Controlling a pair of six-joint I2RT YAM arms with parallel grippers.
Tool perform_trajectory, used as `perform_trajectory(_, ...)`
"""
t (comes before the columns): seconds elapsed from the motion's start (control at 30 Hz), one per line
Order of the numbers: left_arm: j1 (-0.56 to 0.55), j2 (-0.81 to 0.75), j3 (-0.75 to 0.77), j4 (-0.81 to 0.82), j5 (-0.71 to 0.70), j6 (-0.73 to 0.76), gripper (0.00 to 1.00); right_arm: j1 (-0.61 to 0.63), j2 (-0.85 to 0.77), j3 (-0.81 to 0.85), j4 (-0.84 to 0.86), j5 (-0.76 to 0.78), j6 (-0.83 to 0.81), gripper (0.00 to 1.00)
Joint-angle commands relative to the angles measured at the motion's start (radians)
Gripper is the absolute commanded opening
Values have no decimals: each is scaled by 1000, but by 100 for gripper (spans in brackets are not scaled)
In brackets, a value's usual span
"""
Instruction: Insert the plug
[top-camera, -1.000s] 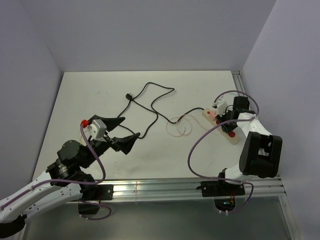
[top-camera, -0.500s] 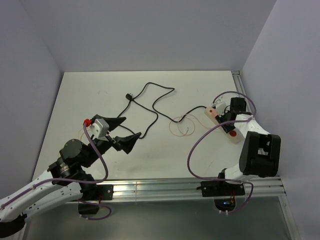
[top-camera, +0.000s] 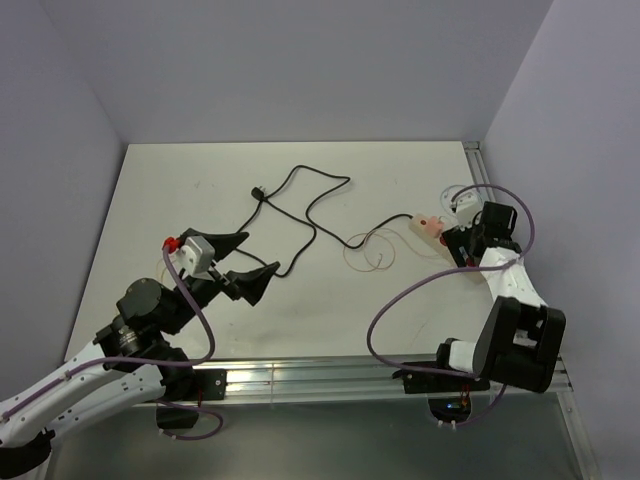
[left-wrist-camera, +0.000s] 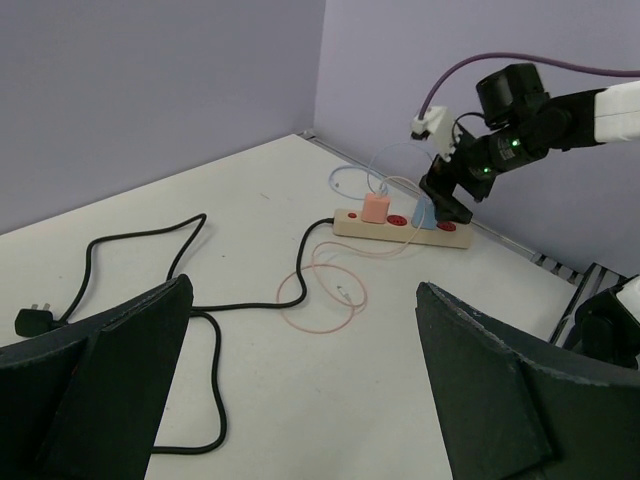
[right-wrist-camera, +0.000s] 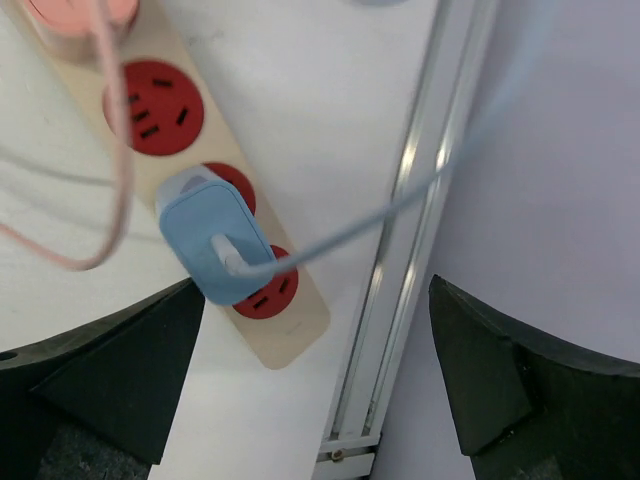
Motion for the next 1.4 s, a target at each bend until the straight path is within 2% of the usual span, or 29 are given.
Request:
perform_trajectory(0.0,9,-9,-5,33,3,1,100,-11,-117,45,41,-51,82,100)
perform_trajectory(0.13,23,19,9,20,-37,-22,100,6,-178,77,37,-155,199,100)
perform_trajectory(0.33,29,91,52,-31,-69,-79,100,111,-304,135,53,-95,340,100)
perform_trajectory(0.43,49,176,126,-129,-63,-137,100,171,-327,161,122,2,580,100)
perform_trajectory(0.47,55,200,146,-149,-59,-156,99,170,-310,179,111,30,745,100)
perform_trajectory(0.53,67,267,199,-209,-65,-183,100,175,-248,287,42,48,893,100)
perform_trajectory(0.57,72,287,219,-233,-77,-197,100,194,-218,331,-54,74,1031,100)
perform_trajectory(0.6,80,309,263,-259,-85,-214,99,219,-188,429,-106,126,1085,100)
perform_trajectory(0.67,153,378,342,-356,-40,-269,100,301,-110,532,-223,148,1189,100)
perform_trajectory(0.73,297,454,396,-425,29,-335,99,387,-53,580,-271,113,1167,100)
perform_trajectory(0.83,464,563,494,-563,41,-364,100,539,-13,647,-357,188,1164,100)
perform_trajectory(0.97,603,648,590,-756,-65,-510,99,751,29,671,-430,376,1184,100)
perform_trajectory(1.03,688,655,598,-807,-112,-606,100,878,33,661,-438,467,1195,100)
perform_trajectory(1.1,776,637,589,-867,-166,-674,99,952,35,638,-418,502,1219,100)
perform_trajectory(1.13,810,625,580,-882,-174,-741,97,990,33,635,-429,471,1262,100)
perform_trajectory(1.17,872,602,545,-913,-196,-772,95,988,27,600,-406,273,1264,100)
perform_trajectory(1.2,899,597,529,-913,-213,-809,94,982,15,574,-380,190,1258,100)
perform_trajectory(1.27,957,609,514,-1012,-230,-898,93,980,-45,473,-288,30,1287,100)
perform_trajectory(1.3,1030,631,512,-1048,-223,-916,93,978,-71,430,-248,-17,1288,100)
perform_trajectory(1.37,1090,648,502,-1120,-221,-950,92,980,-144,324,-156,-74,1313,100)
